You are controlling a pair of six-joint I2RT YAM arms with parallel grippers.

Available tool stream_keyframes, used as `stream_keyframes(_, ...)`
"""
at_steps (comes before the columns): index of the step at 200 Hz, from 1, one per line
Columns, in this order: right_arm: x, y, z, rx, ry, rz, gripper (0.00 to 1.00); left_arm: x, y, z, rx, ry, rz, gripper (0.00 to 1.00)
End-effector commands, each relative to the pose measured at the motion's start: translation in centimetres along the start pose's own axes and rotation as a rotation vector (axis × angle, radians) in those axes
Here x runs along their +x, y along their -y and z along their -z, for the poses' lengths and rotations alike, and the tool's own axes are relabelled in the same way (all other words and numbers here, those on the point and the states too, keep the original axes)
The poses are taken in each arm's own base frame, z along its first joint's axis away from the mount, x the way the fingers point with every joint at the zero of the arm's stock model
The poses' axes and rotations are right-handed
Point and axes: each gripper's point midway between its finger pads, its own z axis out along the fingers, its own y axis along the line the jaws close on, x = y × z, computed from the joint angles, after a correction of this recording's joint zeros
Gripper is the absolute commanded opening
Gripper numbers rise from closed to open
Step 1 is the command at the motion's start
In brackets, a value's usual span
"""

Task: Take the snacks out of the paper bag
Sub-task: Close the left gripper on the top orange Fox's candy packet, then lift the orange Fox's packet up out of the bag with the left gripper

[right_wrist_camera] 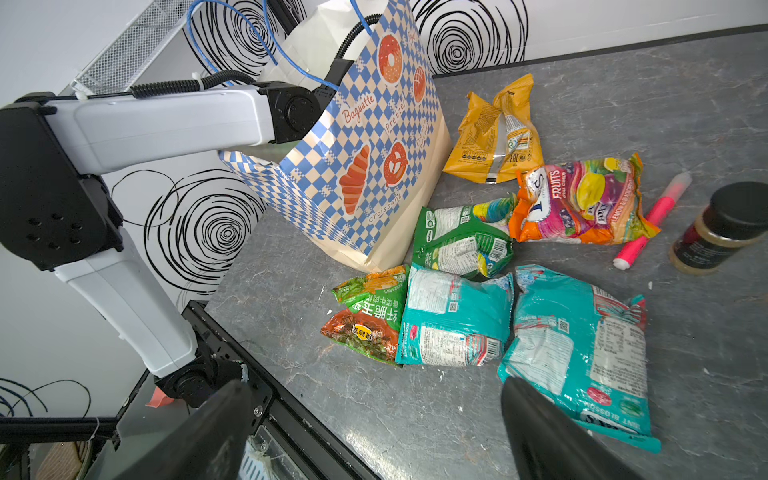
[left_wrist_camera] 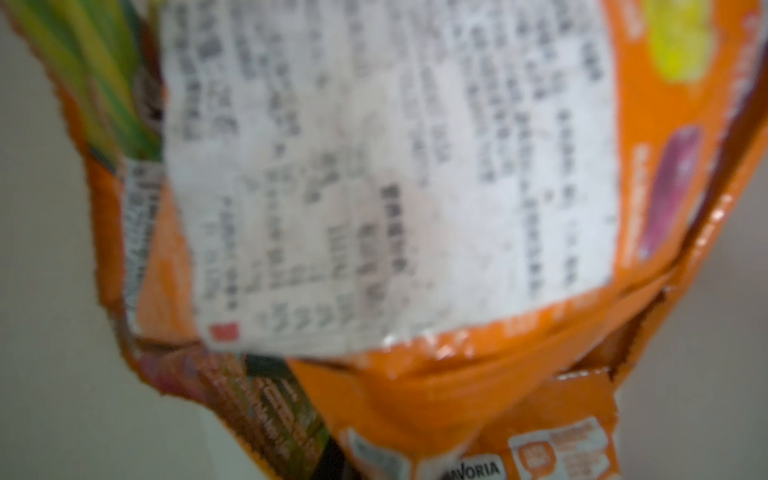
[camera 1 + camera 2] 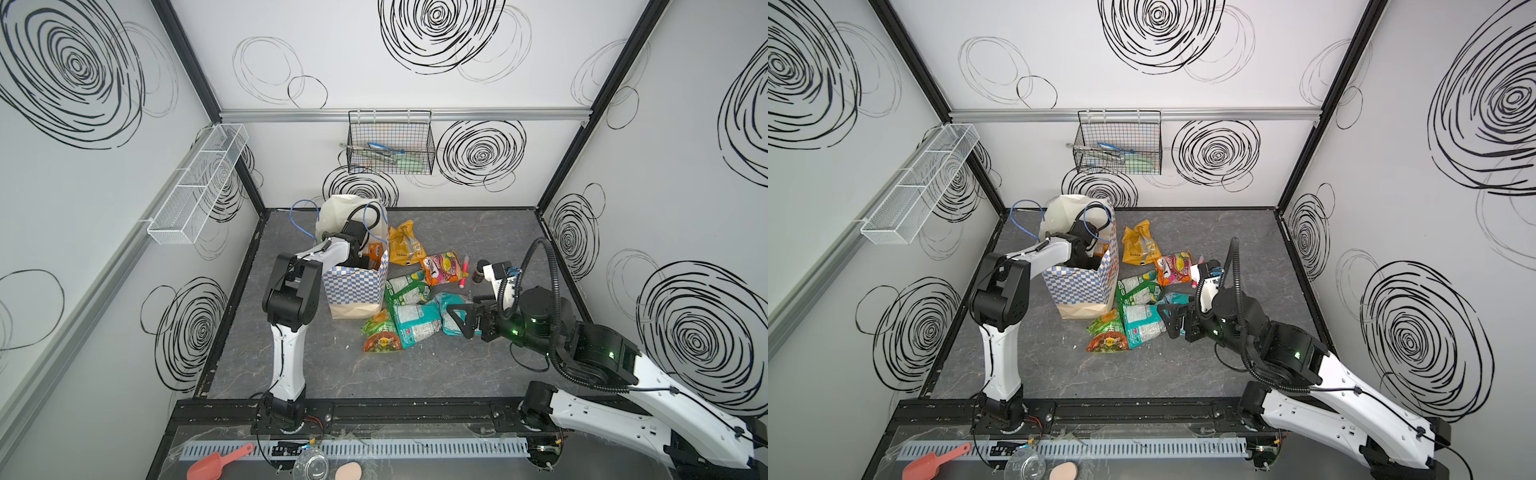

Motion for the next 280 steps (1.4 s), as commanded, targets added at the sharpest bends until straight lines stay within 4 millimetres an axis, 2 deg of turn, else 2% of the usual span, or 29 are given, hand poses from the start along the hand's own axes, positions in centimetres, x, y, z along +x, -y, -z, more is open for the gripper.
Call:
stream_keyframes(1, -0.1, -0.2, -0.1, -0.004, 0.009, -0.007, 0.97, 1.9, 0.5, -0.7, 0.019, -0.055, -0.006, 0.06)
stream_keyframes(7, -0.1, -0.1, -0.1, -0.004, 0.011, -0.007, 0.97, 1.5, 0.6, -0.2, 0.025, -0.042, -0.008, 0.04)
stream_keyframes(10, -0.1, -0.1, -0.1, -0.003, 0.01, -0.007, 0.97, 1.4, 0.6, 0.0, 0.028, -0.038, -0.007, 0.0)
stream_keyframes(89, 0.0, -0.1, -0.1, -0.007, 0.009, -0.009, 0.97, -2.8, 1.4, 6.7, 0.069, 0.14, -0.021, 0.0)
stream_keyframes(193, -0.1, -0.4, -0.1, -0.012, 0.008, -0.007, 0.97, -5.5, 1.2, 13.8, 0.079, 0.312, -0.008, 0.0)
stream_keyframes(234, -0.1, -0.4, -0.2, -0.013, 0.006, -0.007, 0.97, -6.8, 1.4, 18.1, 0.098, 0.41, 0.004, 0.0)
stream_keyframes(280, 0.0, -0.4, -0.4, -0.013, 0.004, -0.003, 0.97, -7.9, 0.8, 23.4, 0.077, 0.53, 0.012, 0.0)
